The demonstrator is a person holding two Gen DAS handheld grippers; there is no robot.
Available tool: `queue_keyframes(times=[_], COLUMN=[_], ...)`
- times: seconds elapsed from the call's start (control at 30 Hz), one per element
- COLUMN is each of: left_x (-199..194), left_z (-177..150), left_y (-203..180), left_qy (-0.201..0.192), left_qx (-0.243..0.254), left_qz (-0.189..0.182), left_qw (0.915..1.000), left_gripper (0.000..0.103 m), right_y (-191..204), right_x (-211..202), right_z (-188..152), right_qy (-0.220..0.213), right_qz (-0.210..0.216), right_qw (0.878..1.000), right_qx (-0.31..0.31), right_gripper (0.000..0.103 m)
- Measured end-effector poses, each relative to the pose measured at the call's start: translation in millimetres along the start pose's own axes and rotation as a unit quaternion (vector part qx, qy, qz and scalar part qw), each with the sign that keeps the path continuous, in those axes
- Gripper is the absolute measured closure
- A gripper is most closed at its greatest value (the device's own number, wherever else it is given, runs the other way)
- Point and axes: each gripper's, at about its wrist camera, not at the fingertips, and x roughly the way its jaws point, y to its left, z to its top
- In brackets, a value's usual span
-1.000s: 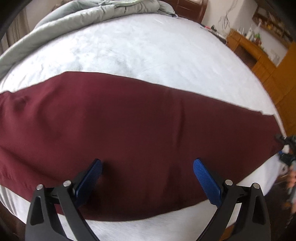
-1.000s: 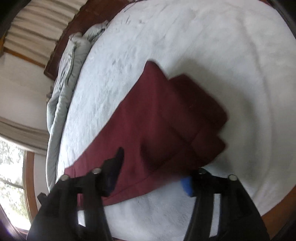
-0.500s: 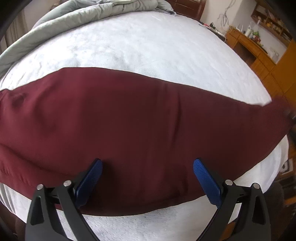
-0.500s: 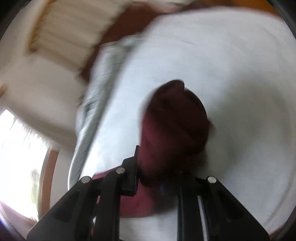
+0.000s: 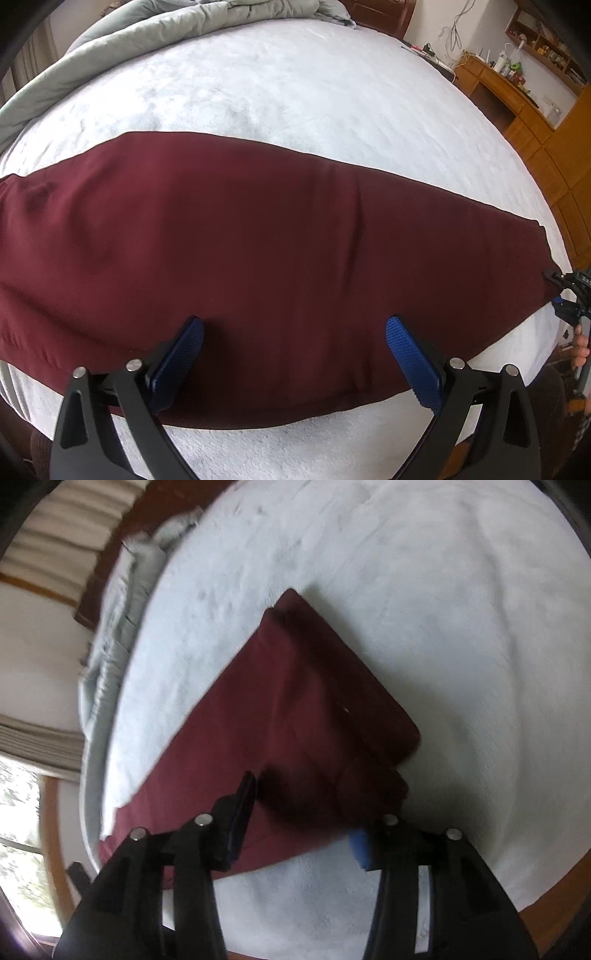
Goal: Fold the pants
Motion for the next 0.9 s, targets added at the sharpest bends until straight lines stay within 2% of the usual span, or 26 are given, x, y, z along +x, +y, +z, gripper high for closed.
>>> queue_keyframes(times=[0.07, 0.13, 0.23, 0.3, 0.33, 0.4, 0.43, 0.57, 0.63, 0.7, 0.8, 0.83, 0.9], left_x=[0.2, 0.1, 0.6, 1.1, 1.1, 1.1, 1.6, 2.4, 2.6, 2.4, 3.3, 3.5, 4.3], left_z=[0.7, 1.4, 2.3, 3.2, 3.6, 4.7, 5.2, 5.3, 4.6, 4.5, 5.3, 5.5, 5.2], left_y=[0.0, -0.1, 0.5, 0.0, -0.2, -1.0, -1.1, -7.8, -11.4, -13.0, -13.6, -14.1, -15.2], left_qy=[0.003, 0.005, 0.008, 0.010, 0.010, 0.010, 0.011, 0.013, 0.014, 0.014, 0.014, 0.014, 0.013], left_qx=[-0.002, -0.005, -0.005, -0.005, -0.006, -0.009, -0.009, -0.003, 0.003, 0.006, 0.003, 0.002, 0.003], left_qz=[0.000, -0.001, -0.003, -0.004, -0.005, -0.008, -0.009, -0.014, -0.013, -0.013, -0.014, -0.014, -0.014], left_qw=[1.0000, 1.0000, 1.0000, 0.9999, 0.9999, 0.9999, 0.9999, 0.9998, 0.9998, 0.9998, 0.9998, 0.9998, 0.9998], left_gripper=[0.004, 0.004, 0.004, 0.004, 0.004, 0.004, 0.004, 0.004, 0.004, 0.004, 0.004, 0.004, 0.004], right_y=[-3.5, -1.3, 4.2, 6.5, 8.3, 11.9, 13.0, 27.8, 45.3, 63.3, 72.3, 69.1, 51.9], right_x=[-7.0, -14.6, -25.5, -31.2, -33.7, -31.5, -33.5, -35.6, -42.3, -57.4, -69.8, -68.1, -53.5], right_z=[-3.9, -6.6, -10.0, -11.7, -12.9, -12.7, -10.7, -6.2, -3.1, -1.2, 3.8, 6.6, 12.2], right_qy=[-0.010, -0.025, -0.034, -0.040, -0.045, -0.047, -0.049, -0.050, -0.066, -0.102, -0.138, -0.137, -0.108], right_qz=[0.009, 0.001, -0.027, -0.031, -0.029, -0.027, -0.034, -0.036, -0.029, 0.006, 0.035, 0.027, -0.016], right_qw=[1.000, 1.000, 0.999, 0.999, 0.999, 0.998, 0.998, 0.996, 0.993, 0.987, 0.980, 0.981, 0.988], right_qx=[0.009, 0.005, -0.010, -0.013, -0.010, -0.014, -0.022, -0.061, -0.093, -0.126, -0.141, -0.135, -0.111], right_gripper=[0.041, 0.041, 0.051, 0.054, 0.058, 0.080, 0.083, 0.089, 0.090, 0.090, 0.090, 0.090, 0.090])
